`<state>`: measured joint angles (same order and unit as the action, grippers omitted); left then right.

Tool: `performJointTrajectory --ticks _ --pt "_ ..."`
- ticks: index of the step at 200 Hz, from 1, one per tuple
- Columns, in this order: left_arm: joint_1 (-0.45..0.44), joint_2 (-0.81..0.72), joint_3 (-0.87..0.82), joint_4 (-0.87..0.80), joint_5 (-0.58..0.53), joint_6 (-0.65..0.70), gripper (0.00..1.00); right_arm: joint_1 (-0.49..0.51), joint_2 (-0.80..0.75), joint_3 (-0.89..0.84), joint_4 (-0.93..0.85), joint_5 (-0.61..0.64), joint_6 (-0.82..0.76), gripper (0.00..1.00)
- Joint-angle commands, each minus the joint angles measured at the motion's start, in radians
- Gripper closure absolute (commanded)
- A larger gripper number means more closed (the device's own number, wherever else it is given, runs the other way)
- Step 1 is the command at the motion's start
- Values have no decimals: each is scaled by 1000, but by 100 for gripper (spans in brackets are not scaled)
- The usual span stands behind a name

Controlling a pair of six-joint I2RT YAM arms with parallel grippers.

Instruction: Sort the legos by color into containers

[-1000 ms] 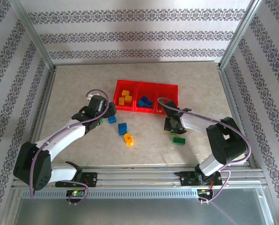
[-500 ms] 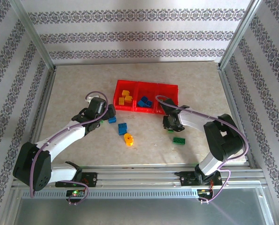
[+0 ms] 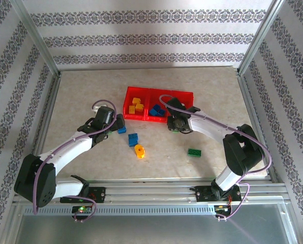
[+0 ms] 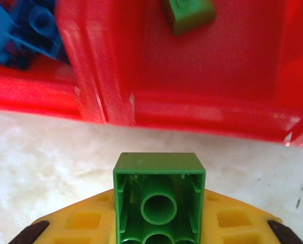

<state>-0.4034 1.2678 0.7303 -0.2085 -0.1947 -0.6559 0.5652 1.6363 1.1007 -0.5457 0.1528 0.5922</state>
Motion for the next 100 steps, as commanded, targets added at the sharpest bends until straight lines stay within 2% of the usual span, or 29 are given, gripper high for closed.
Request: performJointTrajectory --ticks 1,100 --pt "17 -26 -14 14 7 -4 0 -5 13 76 -23 66 -66 79" --pt "33 -74 -42 -8 8 -5 1 -132 209 298 -13 86 -194 80"
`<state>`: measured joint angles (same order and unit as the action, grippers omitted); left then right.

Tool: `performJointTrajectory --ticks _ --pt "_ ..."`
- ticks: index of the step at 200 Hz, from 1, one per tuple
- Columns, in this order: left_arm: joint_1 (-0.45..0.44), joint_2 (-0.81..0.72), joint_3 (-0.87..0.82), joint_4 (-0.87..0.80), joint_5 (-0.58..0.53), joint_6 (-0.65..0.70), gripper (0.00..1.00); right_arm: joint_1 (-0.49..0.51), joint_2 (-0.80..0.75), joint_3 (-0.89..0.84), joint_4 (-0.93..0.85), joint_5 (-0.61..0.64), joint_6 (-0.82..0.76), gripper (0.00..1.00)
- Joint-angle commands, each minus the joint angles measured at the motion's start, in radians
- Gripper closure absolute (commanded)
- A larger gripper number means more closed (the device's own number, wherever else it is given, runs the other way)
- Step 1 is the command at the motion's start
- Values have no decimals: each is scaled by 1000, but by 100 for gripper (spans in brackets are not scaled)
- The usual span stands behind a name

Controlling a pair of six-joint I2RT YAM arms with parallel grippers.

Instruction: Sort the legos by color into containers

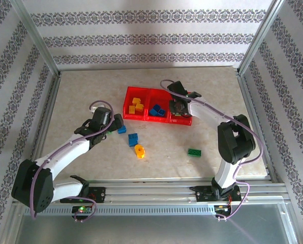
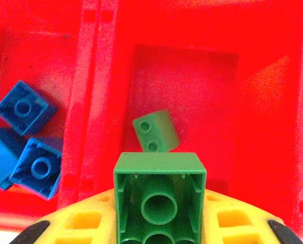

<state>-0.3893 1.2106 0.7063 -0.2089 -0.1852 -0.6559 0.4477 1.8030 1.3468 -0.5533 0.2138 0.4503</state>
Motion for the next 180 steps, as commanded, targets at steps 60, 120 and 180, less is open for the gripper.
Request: performJointTrajectory --ticks 60,120,180 --pt "20 -8 -14 -4 7 -5 0 -50 135 115 -19 54 -97 80" --pt "21 9 -14 1 19 -10 0 -70 179 115 -17 64 -100 77" --pt "23 9 -18 1 22 -12 0 -76 189 104 -19 67 -98 63"
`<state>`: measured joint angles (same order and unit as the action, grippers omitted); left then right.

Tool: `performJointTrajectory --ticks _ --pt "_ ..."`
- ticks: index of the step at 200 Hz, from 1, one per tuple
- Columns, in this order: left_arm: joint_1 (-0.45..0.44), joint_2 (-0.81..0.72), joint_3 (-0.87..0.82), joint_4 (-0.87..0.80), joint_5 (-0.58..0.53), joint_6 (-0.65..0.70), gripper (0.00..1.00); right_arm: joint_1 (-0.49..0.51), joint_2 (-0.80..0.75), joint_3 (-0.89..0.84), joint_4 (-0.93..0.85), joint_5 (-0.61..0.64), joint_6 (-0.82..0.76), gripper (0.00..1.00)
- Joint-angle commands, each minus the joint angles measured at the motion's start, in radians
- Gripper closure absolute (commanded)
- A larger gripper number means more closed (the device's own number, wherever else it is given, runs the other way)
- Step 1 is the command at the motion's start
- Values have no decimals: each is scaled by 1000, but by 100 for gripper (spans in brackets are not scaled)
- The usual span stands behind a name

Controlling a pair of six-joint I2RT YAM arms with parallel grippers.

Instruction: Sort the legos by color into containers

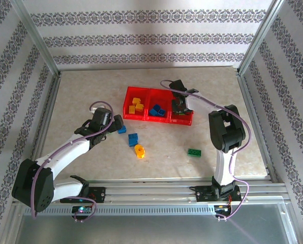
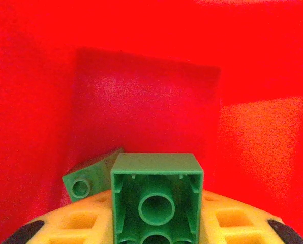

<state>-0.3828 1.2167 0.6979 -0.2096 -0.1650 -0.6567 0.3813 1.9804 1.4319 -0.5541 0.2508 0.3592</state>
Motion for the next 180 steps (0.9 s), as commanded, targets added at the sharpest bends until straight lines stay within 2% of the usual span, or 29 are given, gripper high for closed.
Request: performJointTrajectory --ticks 1,96,180 --pt "15 3 -9 1 2 -12 0 -10 12 18 -18 29 -6 63" --pt "15 0 -13 12 11 -17 0 -7 -88 8 -35 24 -12 45" --pt "17 11 -8 25 21 -14 0 18 -289 -46 -34 -10 25 40"
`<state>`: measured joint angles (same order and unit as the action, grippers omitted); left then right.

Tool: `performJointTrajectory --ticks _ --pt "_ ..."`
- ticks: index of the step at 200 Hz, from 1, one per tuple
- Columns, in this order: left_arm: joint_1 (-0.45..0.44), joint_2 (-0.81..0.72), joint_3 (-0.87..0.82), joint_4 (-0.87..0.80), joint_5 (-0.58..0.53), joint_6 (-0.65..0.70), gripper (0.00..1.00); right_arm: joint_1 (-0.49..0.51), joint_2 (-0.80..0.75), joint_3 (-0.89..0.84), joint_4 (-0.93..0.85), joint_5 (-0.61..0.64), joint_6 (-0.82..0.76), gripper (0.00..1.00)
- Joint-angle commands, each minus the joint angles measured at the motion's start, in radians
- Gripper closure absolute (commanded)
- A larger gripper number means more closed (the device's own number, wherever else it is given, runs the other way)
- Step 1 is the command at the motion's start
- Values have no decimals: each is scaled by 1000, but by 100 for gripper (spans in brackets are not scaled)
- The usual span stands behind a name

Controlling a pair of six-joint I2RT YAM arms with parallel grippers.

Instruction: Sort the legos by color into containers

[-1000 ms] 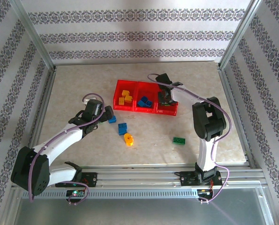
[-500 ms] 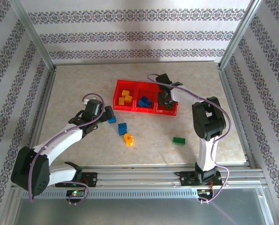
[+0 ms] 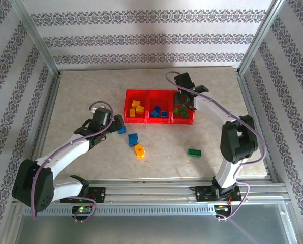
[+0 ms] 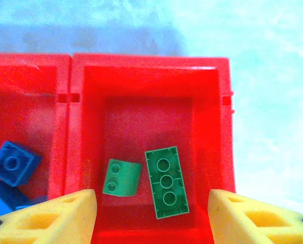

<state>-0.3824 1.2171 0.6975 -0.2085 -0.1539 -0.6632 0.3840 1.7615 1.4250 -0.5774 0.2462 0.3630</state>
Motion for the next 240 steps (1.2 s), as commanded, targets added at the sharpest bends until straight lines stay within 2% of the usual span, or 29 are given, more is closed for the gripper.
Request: performJointTrajectory --ticks 1,61,122,163,201,240 --pt "16 10 -7 24 10 -7 0 16 -73 -41 -10 -6 22 40" --pt "16 12 -14 35 16 -9 0 27 -266 -208 -10 -2 122 40" --pt "19 21 -17 45 19 -3 0 50 -562 -575 -64 -28 408 39" --pt "21 46 -9 55 34 4 0 135 -744 -745 -131 -55 582 33" --pt "23 69 -3 61 51 -2 0 217 -809 -814 -176 -77 708 30" --pt "23 66 -14 70 50 -7 0 268 -806 -888 -151 -117 804 29"
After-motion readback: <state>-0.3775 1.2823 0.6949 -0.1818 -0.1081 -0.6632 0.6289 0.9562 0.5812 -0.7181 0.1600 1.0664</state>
